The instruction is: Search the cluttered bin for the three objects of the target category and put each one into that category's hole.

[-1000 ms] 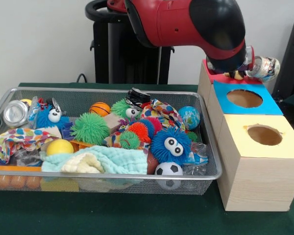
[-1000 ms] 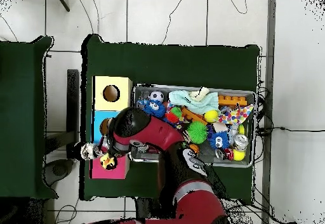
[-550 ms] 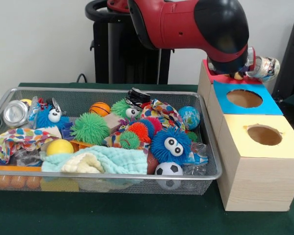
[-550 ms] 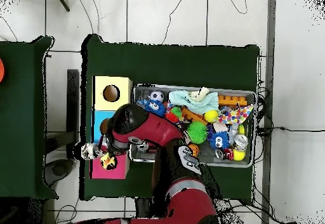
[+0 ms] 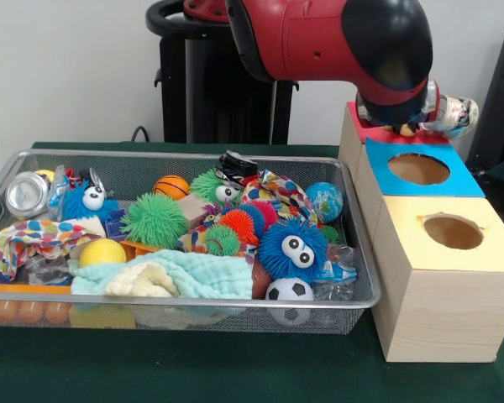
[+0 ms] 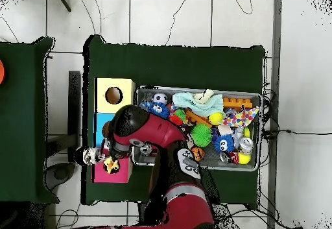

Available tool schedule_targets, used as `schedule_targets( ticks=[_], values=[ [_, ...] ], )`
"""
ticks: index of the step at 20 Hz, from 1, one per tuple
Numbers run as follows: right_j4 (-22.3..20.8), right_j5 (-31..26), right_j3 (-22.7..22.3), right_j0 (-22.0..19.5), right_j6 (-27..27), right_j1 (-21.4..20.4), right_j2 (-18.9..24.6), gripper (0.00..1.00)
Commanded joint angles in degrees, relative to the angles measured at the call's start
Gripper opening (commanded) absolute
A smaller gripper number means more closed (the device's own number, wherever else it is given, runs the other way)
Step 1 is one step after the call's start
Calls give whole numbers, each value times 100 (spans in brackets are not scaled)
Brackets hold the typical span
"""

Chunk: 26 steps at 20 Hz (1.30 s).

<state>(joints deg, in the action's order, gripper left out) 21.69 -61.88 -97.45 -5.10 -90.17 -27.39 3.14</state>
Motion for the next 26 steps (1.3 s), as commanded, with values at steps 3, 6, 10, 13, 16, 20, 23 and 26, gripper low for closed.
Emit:
schedule_targets(
  ticks=[3,6,10,13,16,20,23,26],
  values=[
    [-482,351,238,-105,-1459,880,-613,0],
    [-457,77,251,-165,-1346,857,-601,0],
    [-501,-219,343,-207,-1260,924,-611,0],
    [-433,-35,312,-222,-1192,958,-582,0],
    [-275,140,249,-338,-975,1029,-394,0],
    [-255,300,347,-372,-855,1094,-321,0],
    [-240,400,339,-396,-774,1084,-278,100],
    [-233,513,324,-412,-725,1070,-259,100]
  ],
)
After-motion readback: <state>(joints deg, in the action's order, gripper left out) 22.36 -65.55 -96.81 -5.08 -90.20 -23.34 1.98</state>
